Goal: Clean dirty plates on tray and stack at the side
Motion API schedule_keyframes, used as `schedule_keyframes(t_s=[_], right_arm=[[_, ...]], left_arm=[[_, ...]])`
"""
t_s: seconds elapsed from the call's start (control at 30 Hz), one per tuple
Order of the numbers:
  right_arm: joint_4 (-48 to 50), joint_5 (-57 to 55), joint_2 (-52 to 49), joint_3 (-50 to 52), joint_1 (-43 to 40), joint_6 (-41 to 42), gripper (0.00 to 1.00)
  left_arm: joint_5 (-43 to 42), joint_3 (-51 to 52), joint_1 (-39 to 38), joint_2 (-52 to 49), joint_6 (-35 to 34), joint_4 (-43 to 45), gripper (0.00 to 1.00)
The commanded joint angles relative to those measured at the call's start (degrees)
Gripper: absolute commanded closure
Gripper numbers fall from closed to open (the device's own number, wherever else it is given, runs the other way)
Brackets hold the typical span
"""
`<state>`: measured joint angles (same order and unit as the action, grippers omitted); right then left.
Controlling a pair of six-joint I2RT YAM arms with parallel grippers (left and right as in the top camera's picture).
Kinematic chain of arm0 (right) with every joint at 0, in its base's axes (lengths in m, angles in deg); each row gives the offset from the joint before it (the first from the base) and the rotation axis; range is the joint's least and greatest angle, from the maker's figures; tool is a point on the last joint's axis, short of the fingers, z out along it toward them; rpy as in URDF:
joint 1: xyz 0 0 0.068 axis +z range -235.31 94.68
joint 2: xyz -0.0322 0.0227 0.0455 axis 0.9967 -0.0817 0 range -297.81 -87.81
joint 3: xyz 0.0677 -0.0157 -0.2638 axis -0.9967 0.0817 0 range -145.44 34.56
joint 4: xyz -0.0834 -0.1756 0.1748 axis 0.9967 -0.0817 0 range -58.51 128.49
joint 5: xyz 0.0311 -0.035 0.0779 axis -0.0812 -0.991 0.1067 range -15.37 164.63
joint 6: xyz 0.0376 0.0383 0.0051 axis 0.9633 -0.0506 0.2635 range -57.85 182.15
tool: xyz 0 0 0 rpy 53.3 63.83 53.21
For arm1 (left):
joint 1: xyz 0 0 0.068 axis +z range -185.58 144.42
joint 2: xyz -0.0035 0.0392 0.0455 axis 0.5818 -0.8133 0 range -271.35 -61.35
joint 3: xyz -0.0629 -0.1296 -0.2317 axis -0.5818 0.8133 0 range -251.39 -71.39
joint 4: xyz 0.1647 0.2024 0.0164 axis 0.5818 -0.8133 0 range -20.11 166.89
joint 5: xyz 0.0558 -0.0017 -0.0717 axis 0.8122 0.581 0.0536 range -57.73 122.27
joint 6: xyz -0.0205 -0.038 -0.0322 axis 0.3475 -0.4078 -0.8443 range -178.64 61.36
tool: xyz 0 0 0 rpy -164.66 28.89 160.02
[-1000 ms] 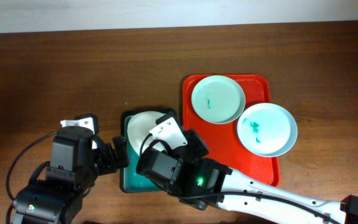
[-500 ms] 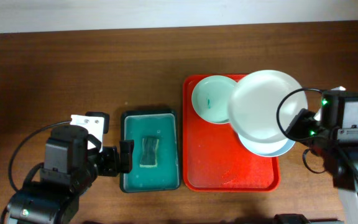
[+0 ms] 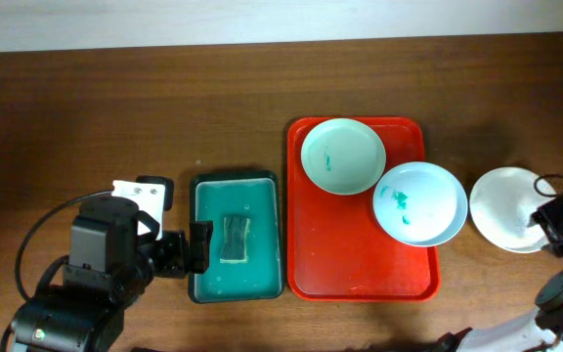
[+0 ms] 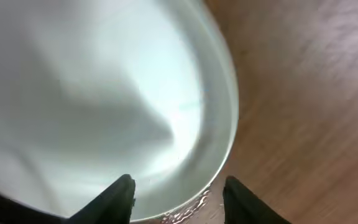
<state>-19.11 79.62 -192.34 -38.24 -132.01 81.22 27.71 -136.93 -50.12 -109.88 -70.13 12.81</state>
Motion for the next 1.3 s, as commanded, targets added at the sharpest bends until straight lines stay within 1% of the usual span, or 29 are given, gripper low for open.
schedule_keyframes(t_s=[0.0, 0.1, 0.17, 0.2, 0.27, 0.3, 0.33, 0.37, 0.4, 0.43, 0.5, 0.53, 0.57, 0.6, 0.63, 0.67, 0.7, 0.73, 0.77, 0.83, 0.87, 0.9, 0.93, 0.97, 1.03, 1.13, 1.2, 1.23, 1.27], right_arm=[[-1.4, 3.37, 7.65, 0.59, 4.28, -2.36, 0.5], [-5.22, 5.75, 24.3, 0.59, 7.23, -2.4, 0.46], [-8.52, 11.21, 34.25, 0.63, 10.47, -8.07, 0.46], [-10.16, 11.98, 38.91, 1.7, 16.74, -12.87, 0.47], [-8.17, 11.96, 40.79, 6.67, 29.88, -14.86, 0.54], [-4.83, 11.96, 39.74, 10.62, 37.46, -14.78, 0.59], [-1.01, 11.93, 37.35, 14.58, 45.42, -14.56, 0.6], [0.13, 11.91, 35.58, 15.82, 49.44, -14.53, 0.6], [1.01, 10.23, 32.83, 16.15, 55.25, -12.11, 0.6], [1.36, 5.29, 31.98, 16.15, 58.42, -7.43, 0.6], [1.01, -0.35, 32.06, 16.11, 57.46, -2.27, 0.6], [-0.07, 1.86, 32.13, 16.11, 54.47, -2.29, 0.6], [-0.85, 1.79, 32.24, 16.11, 52.28, -2.29, 0.59], [-0.48, 1.77, 32.26, 16.11, 47.28, -2.36, 0.51], [1.84, 1.64, 31.87, 16.13, 41.27, -5.62, 0.41], [4.31, 1.6, 30.99, 16.13, 37.03, -9.38, 0.4], [7.21, 1.18, 28.81, 16.31, 31.95, -11.47, 0.4], [9.6, 0.63, 25.92, 16.31, 28.24, -11.32, 0.39], [13.79, 0.57, 21.9, 16.31, 25.03, -11.32, 0.39], [20.33, 2.56, 14.91, 16.31, 23.8, -11.34, 0.41], [22.67, 2.45, 11.13, 16.31, 24.59, -11.45, 0.41], [23.96, 2.01, 6.84, 16.28, 25.09, -13.33, 0.42], [23.04, 2.34, 4.46, 16.28, 25.09, -13.31, 0.72], [21.18, 2.36, 4.02, 16.28, 25.09, -13.25, 0.94], [15.67, 2.51, 6.62, 15.96, 25.09, -13.0, 0.96], [6.32, 6.38, 16.74, 15.93, 26.14, -12.63, 0.96], [-1.6, 7.67, 23.74, 16.24, 31.56, -12.63, 0.96], [-3.5, 7.67, 25.2, 17.0, 34.49, -12.13, 0.96], [-3.89, 7.63, 26.23, 19.04, 38.25, -9.22, 0.96]], left_arm=[[-0.61, -0.79, 0.09, 0.28, 1.18, 0.17, 0.0], [-0.61, -0.79, 0.09, 0.28, 1.38, 0.33, 0.0], [-0.61, -0.79, 0.09, 0.28, 1.4, 0.37, 0.0], [-0.61, -0.79, 0.09, 0.22, 1.4, 0.39, 0.0], [-0.61, -0.79, 0.09, -0.17, 1.4, 0.61, 0.0], [-0.63, -0.79, 0.09, -0.66, 1.4, 0.98, 0.0], [-0.61, -0.79, 0.09, -1.38, 1.38, 1.09, 0.0], [-0.61, -0.79, 0.09, -2.1, 1.38, 1.05, 0.0], [-0.61, -0.7, 0.09, -3.3, 1.38, 1.05, 0.0], [-0.61, 0.02, 0.09, -6.49, 1.36, 1.09, 0.04], [-0.63, 0.76, -0.35, -13.42, 1.36, 0.15, 0.08], [-0.59, 0.9, -1.44, -20.68, 1.36, 0.68, 0.11], [-0.61, 0.9, -1.92, -24.55, 1.33, 1.16, 0.13], [-0.61, 0.9, -2.34, -27.8, 1.33, 1.46, 0.16], [-0.63, 0.9, -3.26, -34.69, 1.31, 1.51, 0.27], [-0.63, 0.9, -3.74, -37.35, 1.31, 1.62, 0.3], [-0.61, 0.9, -4.35, -39.12, 1.33, 1.86, 0.35], [-0.61, 0.83, -4.48, -38.45, 1.36, 1.86, 0.4], [-0.61, 0.83, -4.46, -35.65, 1.36, 1.6, 0.36], [-0.61, 0.83, -4.46, -28.0, 1.36, 1.2, 0.23], [-0.61, 0.83, -4.46, -23.74, 1.36, 1.22, 0.12], [-0.61, 0.83, -4.46, -18.21, 1.36, 1.03, 0.01], [-0.59, 0.83, -4.46, -14.84, 1.36, 0.52, 0.0], [-0.59, 0.83, -4.46, -12.96, 1.36, 0.11, 0.0], [-0.59, 0.83, -4.46, -10.93, 1.36, -0.35, 0.0], [-0.59, 0.83, -4.46, -11.91, 1.36, -0.24, 0.0], [-0.59, 0.83, -4.46, -13.25, 1.36, -0.04, 0.0], [-0.61, 0.83, -4.46, -13.62, 1.36, -0.11, 0.0], [-0.61, 0.83, -4.46, -13.62, 1.36, -0.09, 0.0]])
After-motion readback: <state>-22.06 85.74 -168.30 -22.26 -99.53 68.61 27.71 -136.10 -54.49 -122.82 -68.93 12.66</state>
